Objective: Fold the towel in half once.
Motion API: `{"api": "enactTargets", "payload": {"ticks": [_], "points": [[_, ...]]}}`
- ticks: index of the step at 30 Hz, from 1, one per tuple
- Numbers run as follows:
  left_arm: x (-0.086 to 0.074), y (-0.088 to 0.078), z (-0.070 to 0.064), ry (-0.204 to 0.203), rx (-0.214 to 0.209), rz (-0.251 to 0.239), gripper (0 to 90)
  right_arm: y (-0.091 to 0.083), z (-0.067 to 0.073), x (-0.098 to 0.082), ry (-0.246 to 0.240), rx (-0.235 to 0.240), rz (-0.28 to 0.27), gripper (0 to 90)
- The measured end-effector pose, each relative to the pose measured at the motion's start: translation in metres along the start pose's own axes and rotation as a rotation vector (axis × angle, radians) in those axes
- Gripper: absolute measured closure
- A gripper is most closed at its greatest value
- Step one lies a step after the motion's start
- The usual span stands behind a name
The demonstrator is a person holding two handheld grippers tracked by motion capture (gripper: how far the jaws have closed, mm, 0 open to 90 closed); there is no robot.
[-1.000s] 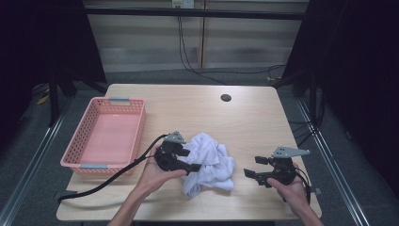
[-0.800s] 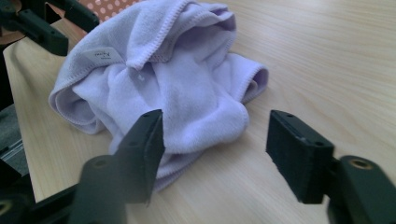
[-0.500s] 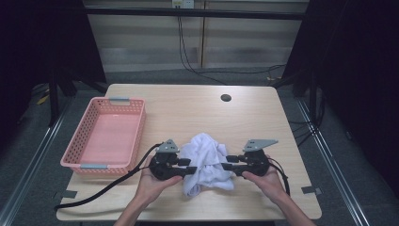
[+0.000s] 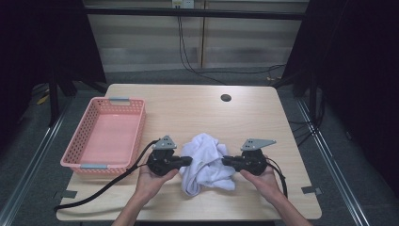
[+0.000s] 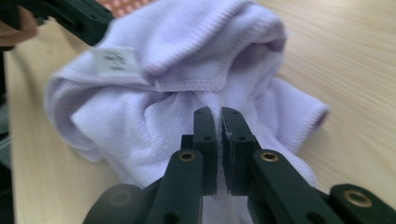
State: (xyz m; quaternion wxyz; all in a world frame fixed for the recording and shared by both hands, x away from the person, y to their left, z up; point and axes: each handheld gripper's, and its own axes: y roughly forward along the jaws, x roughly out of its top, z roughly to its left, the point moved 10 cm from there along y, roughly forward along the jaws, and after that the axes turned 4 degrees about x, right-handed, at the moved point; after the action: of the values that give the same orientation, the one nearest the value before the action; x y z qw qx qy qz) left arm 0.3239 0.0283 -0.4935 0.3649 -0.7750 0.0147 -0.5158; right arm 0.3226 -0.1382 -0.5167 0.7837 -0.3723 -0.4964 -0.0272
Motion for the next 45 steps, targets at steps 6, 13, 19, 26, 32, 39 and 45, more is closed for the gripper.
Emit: {"api": "enactTargets", "payload": {"ticks": [6, 13, 19, 26, 32, 39, 45], "points": [[-0.008, -0.015, 0.012, -0.038, 0.025, -0.001, 89.0, -0.01, -0.009, -0.005, 0.009, -0.037, 0.009, 86.5], [-0.044, -0.025, 0.017, -0.099, 0.028, 0.037, 88.6, -0.029, -0.041, -0.031, 0.062, -0.13, 0.05, 85.6], [-0.032, -0.028, 0.01, -0.077, -0.003, 0.003, 70.8, -0.028, -0.015, -0.003, 0.011, -0.052, -0.016, 57.2], [-0.003, -0.001, 0.0, 0.006, 0.016, -0.004, 51.2, 0.004, 0.012, 0.026, -0.059, 0.015, -0.009, 58.9], [-0.009, 0.005, 0.011, -0.062, -0.015, -0.031, 83.4, 0.026, 0.018, 0.035, -0.068, 0.06, 0.001, 56.5], [-0.023, -0.001, 0.019, -0.115, -0.05, -0.012, 81.4, 0.057, 0.026, 0.037, -0.097, 0.066, 0.036, 49.6], [-0.026, 0.006, 0.018, -0.106, -0.055, 0.016, 77.8, 0.079, 0.035, 0.032, -0.138, 0.097, 0.087, 66.1]]}}
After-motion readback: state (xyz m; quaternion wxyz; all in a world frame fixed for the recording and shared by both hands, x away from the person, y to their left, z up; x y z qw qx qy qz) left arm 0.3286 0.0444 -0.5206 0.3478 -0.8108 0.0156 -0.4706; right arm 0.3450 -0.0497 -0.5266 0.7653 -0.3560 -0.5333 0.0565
